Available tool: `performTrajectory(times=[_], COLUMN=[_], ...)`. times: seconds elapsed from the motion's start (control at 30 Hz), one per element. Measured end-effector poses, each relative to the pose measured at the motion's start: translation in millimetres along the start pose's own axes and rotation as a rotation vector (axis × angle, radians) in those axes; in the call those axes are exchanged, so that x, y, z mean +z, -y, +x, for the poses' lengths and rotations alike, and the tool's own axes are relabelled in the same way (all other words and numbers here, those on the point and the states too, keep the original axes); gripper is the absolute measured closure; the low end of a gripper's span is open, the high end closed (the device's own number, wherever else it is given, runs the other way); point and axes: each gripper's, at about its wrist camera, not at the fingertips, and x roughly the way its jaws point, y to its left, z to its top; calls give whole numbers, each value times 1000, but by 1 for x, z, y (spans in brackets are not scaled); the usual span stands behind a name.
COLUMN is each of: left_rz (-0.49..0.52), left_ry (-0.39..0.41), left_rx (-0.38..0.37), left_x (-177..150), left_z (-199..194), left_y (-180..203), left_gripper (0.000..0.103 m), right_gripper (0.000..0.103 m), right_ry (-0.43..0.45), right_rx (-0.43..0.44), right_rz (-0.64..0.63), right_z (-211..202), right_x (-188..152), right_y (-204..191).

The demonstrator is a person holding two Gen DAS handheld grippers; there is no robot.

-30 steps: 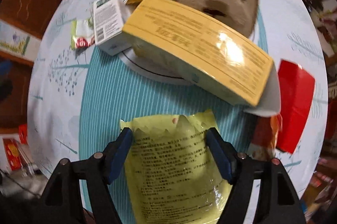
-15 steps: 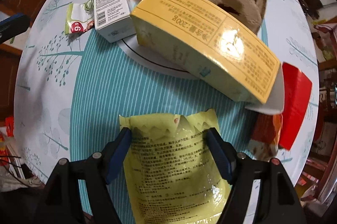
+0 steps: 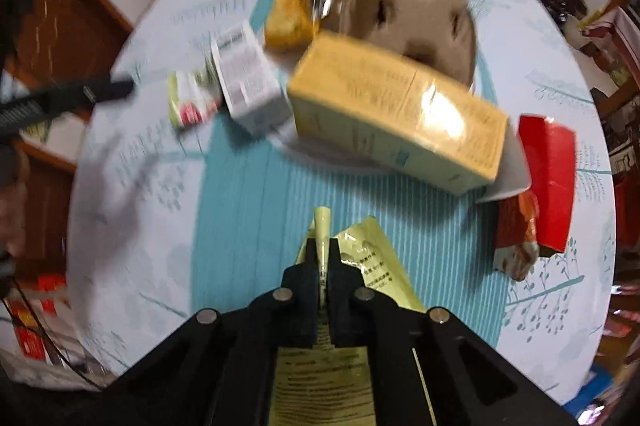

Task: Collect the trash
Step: 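Grasp the yellow-green packet with the right tool while the left tool grasps the green-white packet, then lift both packets off the table and carry them over the black bin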

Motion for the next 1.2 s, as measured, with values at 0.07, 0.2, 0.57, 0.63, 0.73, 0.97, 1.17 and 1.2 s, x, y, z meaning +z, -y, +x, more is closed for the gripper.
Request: performTrajectory(times=[0.07,0.2,0.57,0.63,0.73,0.97,1.17,1.2], left_rz=[-19,-52,-76,-89,-91,-71,-11,-2], left_ry=[-23,-69,-106,-91,-80,-37,14,26], left_rx=[-15,-50,-91,-95,-79,-54,-28,-22], left_x=[3,9,15,13,8,-17,-55,-64], left_z=[9,28,58,53,44,0,-50,-60], left_y=[-1,1,11,10,9,13,41,49], left_gripper=[27,29,90,94,97,97,98,98], right_gripper=[101,101,101,101,101,101,101,101], right_ry=[92,220,304,301,301,312,351,361], right_rx=[32,61,101,106,112,128,155,159], right_rz=[38,72,107,112,111,97,43,33], right_z=[-14,-34,-45,-44,-45,-56,-84,-89], right_x=[-1,1,0,-4,-9,-22,-39,-43], right_y=[-1,-5,3,5,5,4,5,6])
